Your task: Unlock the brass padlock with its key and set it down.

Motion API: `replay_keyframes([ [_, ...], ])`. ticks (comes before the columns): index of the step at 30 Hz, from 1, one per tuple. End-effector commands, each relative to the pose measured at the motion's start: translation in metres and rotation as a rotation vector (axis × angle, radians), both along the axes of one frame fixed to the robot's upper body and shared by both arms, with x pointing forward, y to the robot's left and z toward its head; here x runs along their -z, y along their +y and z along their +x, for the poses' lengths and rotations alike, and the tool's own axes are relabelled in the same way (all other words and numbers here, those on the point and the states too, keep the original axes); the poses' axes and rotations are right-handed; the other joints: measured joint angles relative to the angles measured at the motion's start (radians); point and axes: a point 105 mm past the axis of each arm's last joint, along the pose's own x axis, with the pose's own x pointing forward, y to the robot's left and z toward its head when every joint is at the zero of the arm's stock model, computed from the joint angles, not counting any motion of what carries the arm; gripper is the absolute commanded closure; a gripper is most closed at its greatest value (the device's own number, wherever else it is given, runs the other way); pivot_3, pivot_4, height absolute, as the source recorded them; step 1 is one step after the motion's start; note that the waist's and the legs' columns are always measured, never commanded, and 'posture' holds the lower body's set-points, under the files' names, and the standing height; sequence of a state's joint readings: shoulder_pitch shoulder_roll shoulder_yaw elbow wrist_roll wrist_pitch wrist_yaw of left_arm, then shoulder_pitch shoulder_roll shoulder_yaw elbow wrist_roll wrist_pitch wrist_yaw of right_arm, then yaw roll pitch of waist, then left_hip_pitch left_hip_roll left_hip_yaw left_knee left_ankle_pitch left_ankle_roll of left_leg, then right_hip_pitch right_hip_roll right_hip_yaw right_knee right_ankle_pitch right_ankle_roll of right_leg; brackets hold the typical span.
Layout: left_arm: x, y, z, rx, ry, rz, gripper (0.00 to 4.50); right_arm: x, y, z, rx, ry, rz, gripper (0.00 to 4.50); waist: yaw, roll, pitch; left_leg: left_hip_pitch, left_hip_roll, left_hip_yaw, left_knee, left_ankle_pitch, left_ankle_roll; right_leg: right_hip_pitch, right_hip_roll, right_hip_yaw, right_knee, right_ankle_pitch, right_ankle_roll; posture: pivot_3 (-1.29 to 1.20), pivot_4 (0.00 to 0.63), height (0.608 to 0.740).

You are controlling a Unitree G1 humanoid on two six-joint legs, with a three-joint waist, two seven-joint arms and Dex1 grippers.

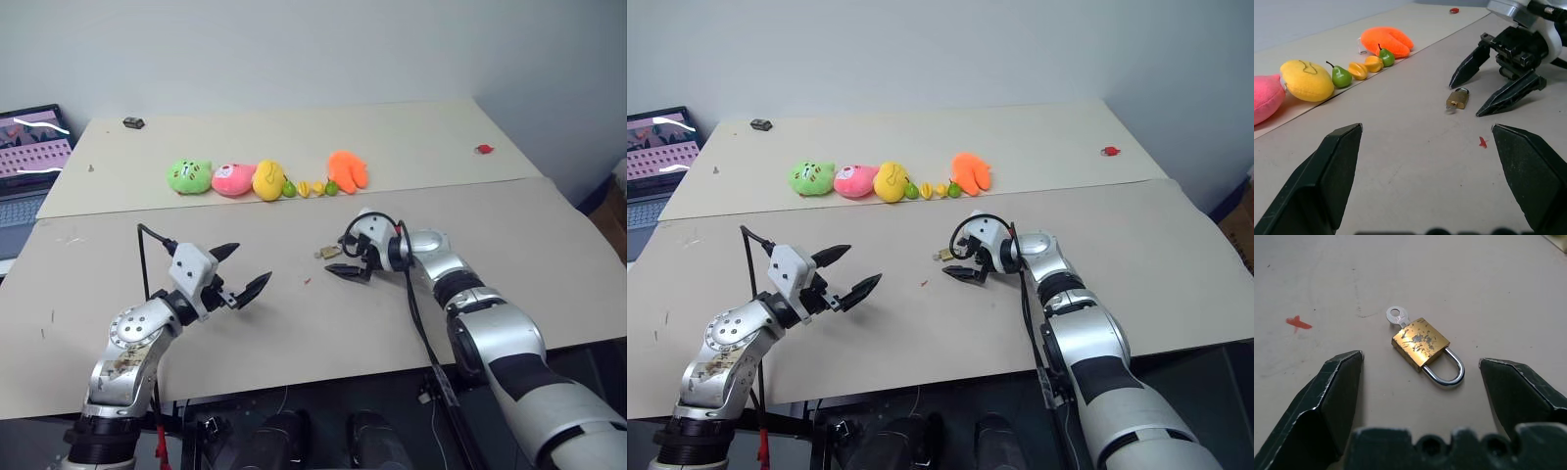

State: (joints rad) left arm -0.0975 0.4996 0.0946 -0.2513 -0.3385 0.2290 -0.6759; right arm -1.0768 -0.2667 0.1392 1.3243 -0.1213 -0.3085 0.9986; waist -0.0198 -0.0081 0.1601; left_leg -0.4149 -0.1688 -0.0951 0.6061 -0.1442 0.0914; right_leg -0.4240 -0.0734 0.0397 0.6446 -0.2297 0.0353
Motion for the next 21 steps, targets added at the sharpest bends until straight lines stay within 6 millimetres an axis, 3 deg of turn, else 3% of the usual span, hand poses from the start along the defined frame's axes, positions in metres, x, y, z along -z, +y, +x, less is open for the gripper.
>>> replay_keyframes([
  [1,-0.017,0.0,-0.002,-0.003,-0.058,-0.003,0.0,0.0,0.005,0.001,0.012,-0.008,0.01,0.05,-0.004,0.0,0.0,0.0,0.0,0.0,0.0,0.0,0.0,0.0,0.0,0.0,0.0,0.0,0.0,0.0,0.15,0.74],
  [16,-0.019,0.001,-0.005,-0.039,-0.06,-0.007,0.0,0.004,0.02,-0.002,-0.02,-0.001,0.008,0.05,-0.029,0.0,0.0,0.004,0.002,0.0,-0.001,0.0,-0.001,0.001,0.002,0.001,0.002,0.0,0.0,0.0,0.15,0.74],
  [19,-0.017,0.001,-0.007,-0.043,-0.056,-0.003,0.0,0.003,0.02,-0.001,-0.016,-0.007,0.007,0.71,-0.03,0.0,0.0,0.005,0.002,0.0,-0.002,0.0,-0.002,0.002,0.002,0.001,0.002,0.0,-0.001,0.0,0.15,0.74],
  [21,-0.016,0.001,-0.007,-0.044,-0.055,-0.003,0.0,0.002,0.02,-0.001,-0.016,-0.011,0.009,1.4,-0.029,0.0,0.0,0.005,0.002,0.0,-0.002,0.0,-0.002,0.002,0.002,0.001,0.002,0.0,-0.001,0.0,0.15,0.74],
])
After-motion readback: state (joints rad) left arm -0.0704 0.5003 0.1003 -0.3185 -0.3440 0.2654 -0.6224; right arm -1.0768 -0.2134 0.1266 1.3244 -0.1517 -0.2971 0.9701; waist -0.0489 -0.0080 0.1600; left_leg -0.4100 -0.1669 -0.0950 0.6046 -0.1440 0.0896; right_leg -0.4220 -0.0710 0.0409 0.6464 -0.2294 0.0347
